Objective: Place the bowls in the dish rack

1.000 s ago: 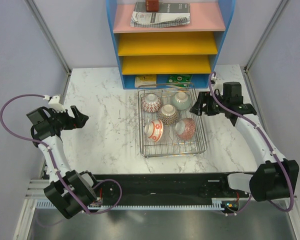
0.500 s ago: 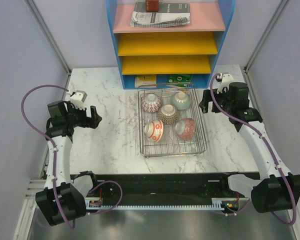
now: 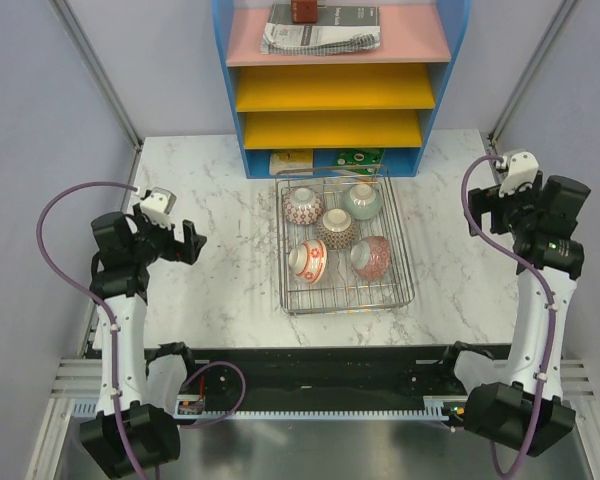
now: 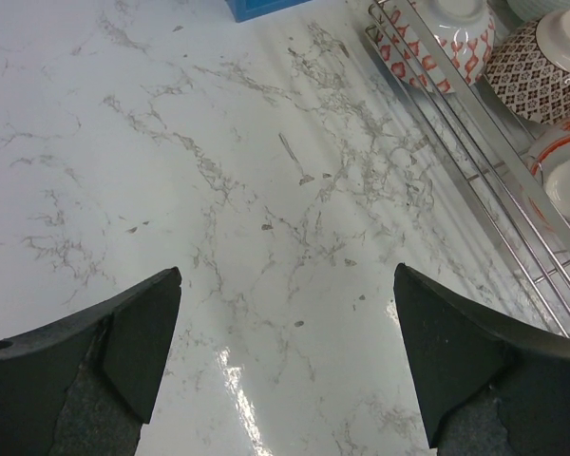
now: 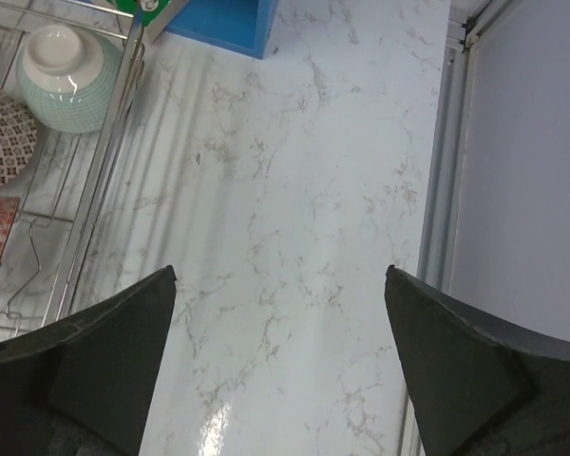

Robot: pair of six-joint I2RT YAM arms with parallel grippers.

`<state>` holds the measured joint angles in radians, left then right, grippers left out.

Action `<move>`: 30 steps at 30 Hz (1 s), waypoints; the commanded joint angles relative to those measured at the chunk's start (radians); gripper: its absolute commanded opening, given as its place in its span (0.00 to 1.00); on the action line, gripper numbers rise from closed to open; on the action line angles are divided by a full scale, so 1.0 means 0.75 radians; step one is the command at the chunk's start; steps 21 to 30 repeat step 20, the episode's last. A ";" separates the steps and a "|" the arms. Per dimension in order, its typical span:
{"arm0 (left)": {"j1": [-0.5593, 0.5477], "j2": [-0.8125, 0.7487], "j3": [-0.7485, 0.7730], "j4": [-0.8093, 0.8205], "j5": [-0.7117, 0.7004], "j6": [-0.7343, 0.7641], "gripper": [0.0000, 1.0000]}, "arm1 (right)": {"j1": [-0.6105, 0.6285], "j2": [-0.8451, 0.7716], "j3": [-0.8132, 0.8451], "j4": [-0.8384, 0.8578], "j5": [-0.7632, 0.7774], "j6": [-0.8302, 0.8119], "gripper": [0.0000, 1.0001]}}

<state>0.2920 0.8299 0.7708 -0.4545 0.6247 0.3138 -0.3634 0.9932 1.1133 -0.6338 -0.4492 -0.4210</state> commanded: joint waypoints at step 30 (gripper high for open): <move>-0.001 -0.055 -0.044 0.011 0.124 0.062 1.00 | -0.395 -0.060 0.037 -0.161 -0.618 -0.206 0.98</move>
